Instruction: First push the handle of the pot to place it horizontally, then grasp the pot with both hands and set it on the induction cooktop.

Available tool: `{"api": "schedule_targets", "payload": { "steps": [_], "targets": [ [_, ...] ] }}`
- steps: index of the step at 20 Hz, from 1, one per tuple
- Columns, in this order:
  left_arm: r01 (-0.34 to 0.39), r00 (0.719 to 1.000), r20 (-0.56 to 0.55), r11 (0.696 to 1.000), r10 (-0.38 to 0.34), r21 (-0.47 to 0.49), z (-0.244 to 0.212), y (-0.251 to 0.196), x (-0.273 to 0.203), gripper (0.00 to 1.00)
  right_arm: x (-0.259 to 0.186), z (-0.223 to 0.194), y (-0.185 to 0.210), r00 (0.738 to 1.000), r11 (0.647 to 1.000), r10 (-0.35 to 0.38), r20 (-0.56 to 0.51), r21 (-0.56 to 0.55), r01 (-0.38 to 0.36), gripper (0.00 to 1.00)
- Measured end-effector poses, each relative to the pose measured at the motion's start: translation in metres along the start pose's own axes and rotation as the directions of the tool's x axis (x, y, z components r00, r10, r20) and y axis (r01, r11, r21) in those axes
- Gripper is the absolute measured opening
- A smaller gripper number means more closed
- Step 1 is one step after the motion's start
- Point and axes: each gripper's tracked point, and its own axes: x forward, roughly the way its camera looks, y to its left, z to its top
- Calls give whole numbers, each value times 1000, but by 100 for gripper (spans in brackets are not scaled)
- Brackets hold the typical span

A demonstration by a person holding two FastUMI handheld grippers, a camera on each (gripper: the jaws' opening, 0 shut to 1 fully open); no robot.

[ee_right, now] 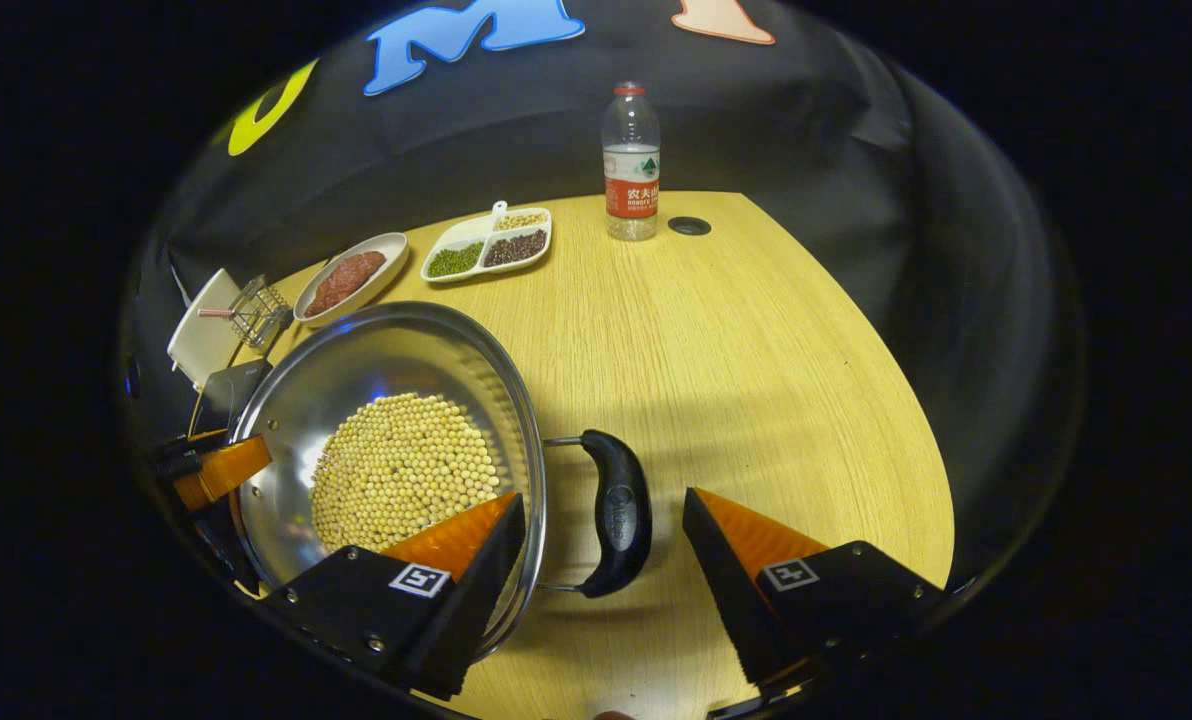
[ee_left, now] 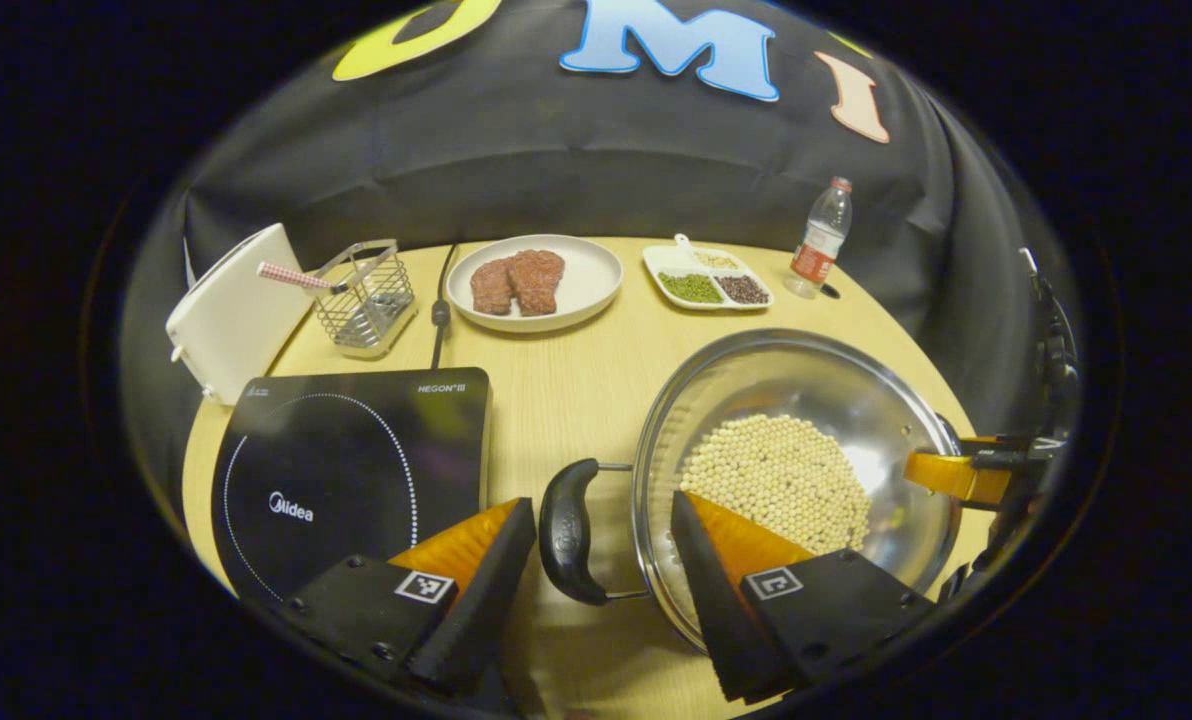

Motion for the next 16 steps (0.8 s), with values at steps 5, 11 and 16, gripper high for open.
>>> {"api": "schedule_targets", "payload": {
  "steps": [5, 11, 16],
  "targets": [
    [-14, 1000, -10, 999, 15, 40, 1, 2, 6, 69, 7, 0, 4, 1000, 1000, 12, -19, -7, -12, 63],
    [-9, 1000, -10, 999, 10, 44, 3, 2, 5, 60, 5, -3, 7, 999, 999, 12, -35, 31, -11, 59],
    [-8, 1000, 1, 999, 8, 42, 7, 4, -1, 60, 1, -2, 11, 999, 999, 9, -41, 42, -7, 58]
  ]
}}
